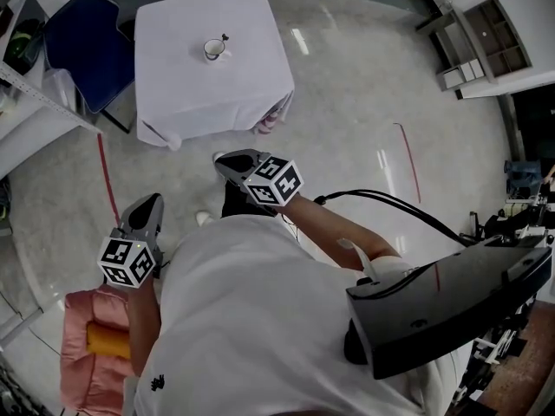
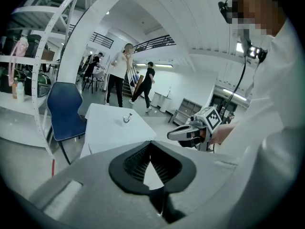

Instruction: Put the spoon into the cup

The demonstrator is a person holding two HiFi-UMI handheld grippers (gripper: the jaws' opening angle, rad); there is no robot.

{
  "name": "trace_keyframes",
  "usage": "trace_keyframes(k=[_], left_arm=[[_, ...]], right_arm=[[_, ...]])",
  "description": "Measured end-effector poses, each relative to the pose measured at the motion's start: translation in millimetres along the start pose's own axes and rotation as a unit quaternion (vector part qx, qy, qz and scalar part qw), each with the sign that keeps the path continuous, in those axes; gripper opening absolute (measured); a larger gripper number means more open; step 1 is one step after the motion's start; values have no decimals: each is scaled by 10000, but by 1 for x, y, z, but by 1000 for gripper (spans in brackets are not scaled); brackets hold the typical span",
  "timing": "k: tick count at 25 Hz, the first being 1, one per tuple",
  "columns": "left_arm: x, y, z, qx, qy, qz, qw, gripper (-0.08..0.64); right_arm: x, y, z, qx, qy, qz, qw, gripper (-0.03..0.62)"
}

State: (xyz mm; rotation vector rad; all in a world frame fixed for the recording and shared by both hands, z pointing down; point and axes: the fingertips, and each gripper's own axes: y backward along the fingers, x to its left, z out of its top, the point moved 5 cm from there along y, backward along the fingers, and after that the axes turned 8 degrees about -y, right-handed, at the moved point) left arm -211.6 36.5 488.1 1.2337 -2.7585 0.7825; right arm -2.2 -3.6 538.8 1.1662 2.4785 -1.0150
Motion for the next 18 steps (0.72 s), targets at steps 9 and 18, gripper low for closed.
trace_keyframes(k=[9,18], left_arm=[[1,-13,6,24,5,-30,10000,11],[-16,-57,18,142,-5,-271,9995,10]], right_arm=[[-11,0,2,28,-28,17,10000,8],[-49,32,4,1,-163,-156,9997,8]])
